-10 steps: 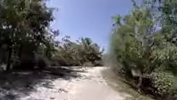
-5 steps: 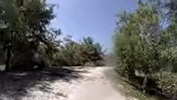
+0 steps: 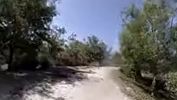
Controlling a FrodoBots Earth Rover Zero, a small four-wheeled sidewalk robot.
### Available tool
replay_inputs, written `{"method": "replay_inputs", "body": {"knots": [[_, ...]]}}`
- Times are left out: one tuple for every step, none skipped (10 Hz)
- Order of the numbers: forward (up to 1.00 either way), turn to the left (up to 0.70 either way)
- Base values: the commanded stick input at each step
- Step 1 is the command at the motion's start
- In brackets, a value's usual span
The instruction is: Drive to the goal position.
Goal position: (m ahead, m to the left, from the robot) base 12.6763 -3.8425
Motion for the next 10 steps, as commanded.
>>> {"method": "replay_inputs", "body": {"knots": [[0.45,0.02],[0.45,0.02],[0.45,0.02],[0.45,0.02],[0.45,0.02],[0.45,0.02],[0.45,0.02],[0.45,0.02],[0.45,0.02],[0.45,0.02]]}}
